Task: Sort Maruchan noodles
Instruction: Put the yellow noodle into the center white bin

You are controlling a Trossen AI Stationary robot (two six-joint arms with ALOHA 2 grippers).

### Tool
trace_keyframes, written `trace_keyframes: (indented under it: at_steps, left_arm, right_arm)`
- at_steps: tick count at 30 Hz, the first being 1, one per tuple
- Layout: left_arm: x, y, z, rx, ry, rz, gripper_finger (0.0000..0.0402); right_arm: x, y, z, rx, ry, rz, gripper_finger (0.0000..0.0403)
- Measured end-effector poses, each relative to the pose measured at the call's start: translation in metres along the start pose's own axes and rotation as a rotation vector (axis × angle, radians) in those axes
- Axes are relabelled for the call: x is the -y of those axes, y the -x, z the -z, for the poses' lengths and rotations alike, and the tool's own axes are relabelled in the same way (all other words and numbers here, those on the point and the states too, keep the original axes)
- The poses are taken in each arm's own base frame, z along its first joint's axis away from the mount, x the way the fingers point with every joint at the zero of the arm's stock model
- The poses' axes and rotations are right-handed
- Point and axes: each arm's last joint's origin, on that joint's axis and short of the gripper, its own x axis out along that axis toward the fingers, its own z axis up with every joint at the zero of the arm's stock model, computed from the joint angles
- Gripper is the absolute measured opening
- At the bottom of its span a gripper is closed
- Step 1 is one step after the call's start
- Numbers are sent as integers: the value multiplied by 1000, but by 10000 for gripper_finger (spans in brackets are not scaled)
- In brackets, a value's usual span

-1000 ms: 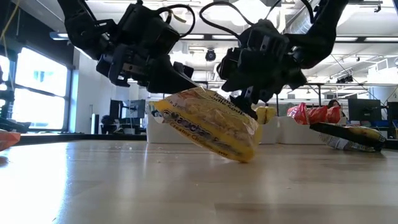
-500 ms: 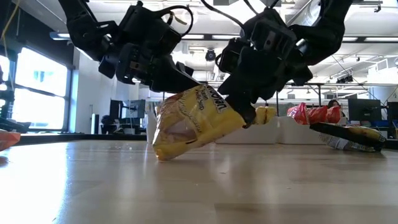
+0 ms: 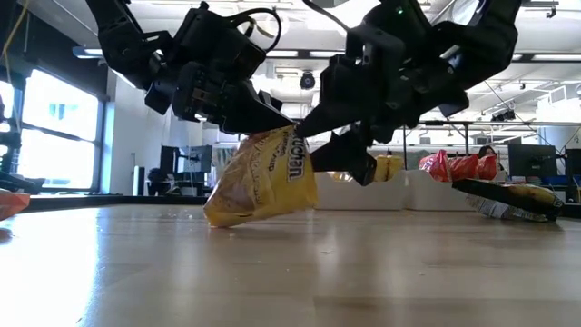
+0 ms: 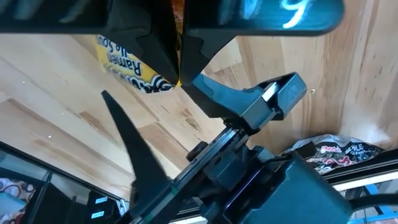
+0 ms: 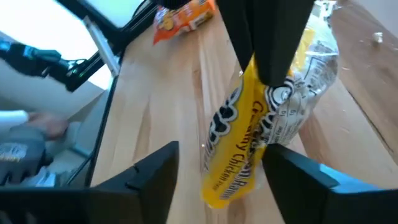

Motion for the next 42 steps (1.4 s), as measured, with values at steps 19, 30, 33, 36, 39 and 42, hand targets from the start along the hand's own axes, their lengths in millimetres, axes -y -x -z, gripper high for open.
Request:
trace_keyframes:
  at_steps: [19, 30, 33, 36, 39, 42]
  left_arm:
    - [-5, 2, 0, 1, 37, -32, 0]
    - [-4, 3, 1, -3, 41, -27, 0]
    - [-4, 2, 0, 2, 36, -26, 0]
    - [-4, 2, -1, 7, 34, -20, 0]
    - [-3, 2, -1, 12, 33, -8, 0]
    - [-4, 2, -3, 32, 24, -10, 0]
  right_arm:
    - [-5, -11, 13, 181, 25, 247, 270]
    - [5, -23, 20, 231, 160, 225, 270]
    - [8, -18, 26, 256, 160, 232, 270]
    - [15, -7, 35, 311, 130, 237, 270]
    - [19, 6, 40, 390, 85, 186, 270]
    - [20, 11, 36, 430, 48, 119, 270]
